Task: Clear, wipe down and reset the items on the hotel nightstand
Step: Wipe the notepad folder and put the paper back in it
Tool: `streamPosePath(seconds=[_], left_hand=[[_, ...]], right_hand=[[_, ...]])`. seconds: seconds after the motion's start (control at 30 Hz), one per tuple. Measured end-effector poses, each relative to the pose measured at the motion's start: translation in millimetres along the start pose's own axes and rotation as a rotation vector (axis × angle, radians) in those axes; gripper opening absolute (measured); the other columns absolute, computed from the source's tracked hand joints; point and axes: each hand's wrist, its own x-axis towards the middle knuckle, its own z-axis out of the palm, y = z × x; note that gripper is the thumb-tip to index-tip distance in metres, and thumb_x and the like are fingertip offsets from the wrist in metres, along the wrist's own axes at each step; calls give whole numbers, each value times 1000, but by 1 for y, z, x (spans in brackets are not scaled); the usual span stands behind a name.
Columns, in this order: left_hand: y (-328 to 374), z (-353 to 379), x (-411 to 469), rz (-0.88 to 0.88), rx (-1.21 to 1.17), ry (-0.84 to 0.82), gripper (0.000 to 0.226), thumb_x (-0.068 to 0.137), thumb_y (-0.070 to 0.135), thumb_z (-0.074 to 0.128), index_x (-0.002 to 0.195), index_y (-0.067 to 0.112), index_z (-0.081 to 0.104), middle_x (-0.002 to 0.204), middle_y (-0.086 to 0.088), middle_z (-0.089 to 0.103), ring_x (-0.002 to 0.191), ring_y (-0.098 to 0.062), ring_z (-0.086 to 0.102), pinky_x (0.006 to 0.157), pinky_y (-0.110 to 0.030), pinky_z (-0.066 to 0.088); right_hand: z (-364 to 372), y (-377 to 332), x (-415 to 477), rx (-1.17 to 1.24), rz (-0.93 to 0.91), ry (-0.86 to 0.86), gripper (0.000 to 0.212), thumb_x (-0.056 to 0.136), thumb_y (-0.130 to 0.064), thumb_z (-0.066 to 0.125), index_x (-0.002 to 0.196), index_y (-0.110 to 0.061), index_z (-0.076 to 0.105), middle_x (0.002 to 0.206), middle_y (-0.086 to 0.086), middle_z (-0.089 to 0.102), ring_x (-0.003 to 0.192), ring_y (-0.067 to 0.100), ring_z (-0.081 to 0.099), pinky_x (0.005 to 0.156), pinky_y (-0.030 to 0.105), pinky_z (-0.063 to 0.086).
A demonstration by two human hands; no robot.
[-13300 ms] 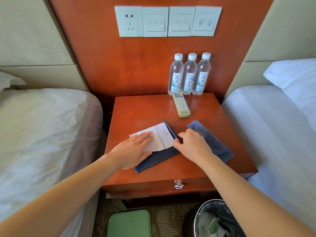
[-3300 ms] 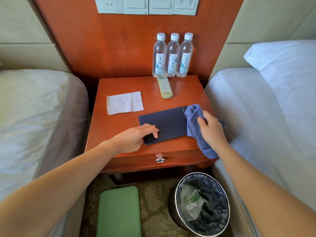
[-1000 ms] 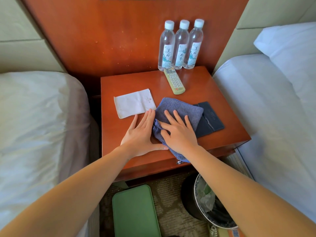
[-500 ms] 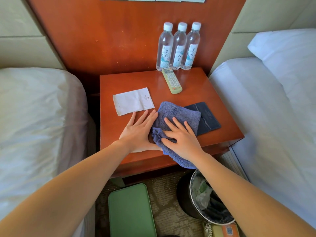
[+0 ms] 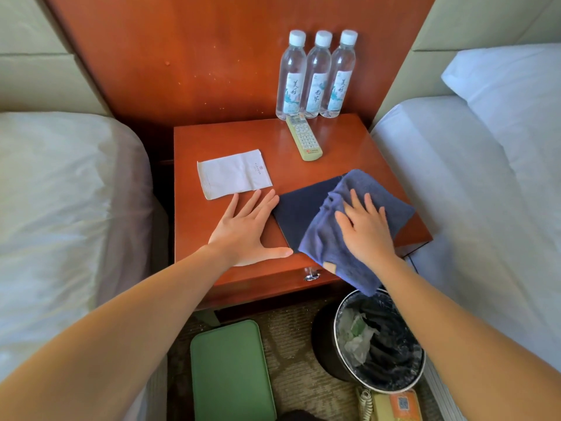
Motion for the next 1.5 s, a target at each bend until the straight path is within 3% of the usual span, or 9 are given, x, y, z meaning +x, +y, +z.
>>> streamPosePath(seconds=[0.17, 0.27, 0.7, 0.97, 1.07, 1.17, 1.27, 1.37, 1.5], left_hand=[[-5, 4, 1, 45, 142, -20, 99, 85, 76, 32, 154, 25, -15, 162, 7, -16, 148, -14, -20, 121, -46, -9], [-5, 4, 2, 20, 94, -11, 105, 77, 85, 27, 155, 26, -12, 163, 10, -13, 147, -11, -20, 121, -45, -10], [2, 1, 3, -62, 47, -18, 109, 70, 95, 25, 154, 34, -9, 163, 16, -6, 146, -5, -19, 121, -42, -12], [13, -2, 5, -124, -12, -41, 118, 62, 99, 27, 153, 32, -6, 164, 13, -2, 149, -9, -13, 122, -49, -6], [23, -6, 10, -190, -107, -56, 122, 60, 96, 37, 154, 24, 7, 164, 8, 4, 151, -13, -8, 121, -52, -7], [34, -13, 10, -186, -241, 10, 102, 67, 76, 66, 144, 23, 26, 152, 3, 29, 146, -19, 17, 122, -44, 2], [45, -19, 7, -159, -364, 67, 94, 65, 49, 85, 135, 26, 28, 134, 3, 31, 122, -15, 34, 108, -33, 35], [55, -33, 9, -150, -564, 239, 75, 73, 17, 84, 123, 30, 29, 124, 8, 27, 108, -10, 41, 93, -28, 49], [55, -50, 13, -310, -1027, 404, 68, 83, -9, 67, 133, 21, 32, 119, 3, 53, 99, -8, 62, 86, -24, 55]], right_hand=[[18, -79, 15, -41, -260, -89, 54, 103, -45, 22, 154, -31, 16, 163, -9, 9, 150, 18, 2, 120, 45, 3], [18, -60, 24, -76, -300, -61, 54, 103, -47, 22, 154, -34, 13, 162, -12, 10, 150, 14, 3, 121, 42, 5], [0, 58, 57, -40, 3, 72, 54, 101, -42, 25, 153, -29, 23, 159, 0, 26, 147, 25, 20, 119, 47, 15], [5, 55, 33, 31, 23, 203, 51, 102, -39, 33, 150, -19, 35, 155, 2, 36, 146, 25, 26, 118, 47, 17], [4, 56, 24, 136, -16, 220, 46, 102, -34, 40, 145, -18, 43, 151, 4, 41, 145, 27, 28, 118, 48, 18], [-9, 53, 23, 403, 23, 225, 37, 103, -26, 42, 135, -15, 56, 139, 12, 54, 136, 36, 39, 112, 48, 26], [-21, 48, 21, 610, 91, 245, 32, 103, -29, 40, 122, -16, 63, 111, 9, 67, 106, 30, 58, 84, 34, 41], [-32, 39, 18, 700, 102, 336, 29, 103, -28, 41, 109, -12, 64, 91, 1, 64, 84, 19, 52, 69, 26, 30], [-51, 30, 21, 719, 62, 463, 24, 102, -24, 44, 82, -13, 50, 75, 2, 56, 75, 25, 49, 67, 32, 30]])
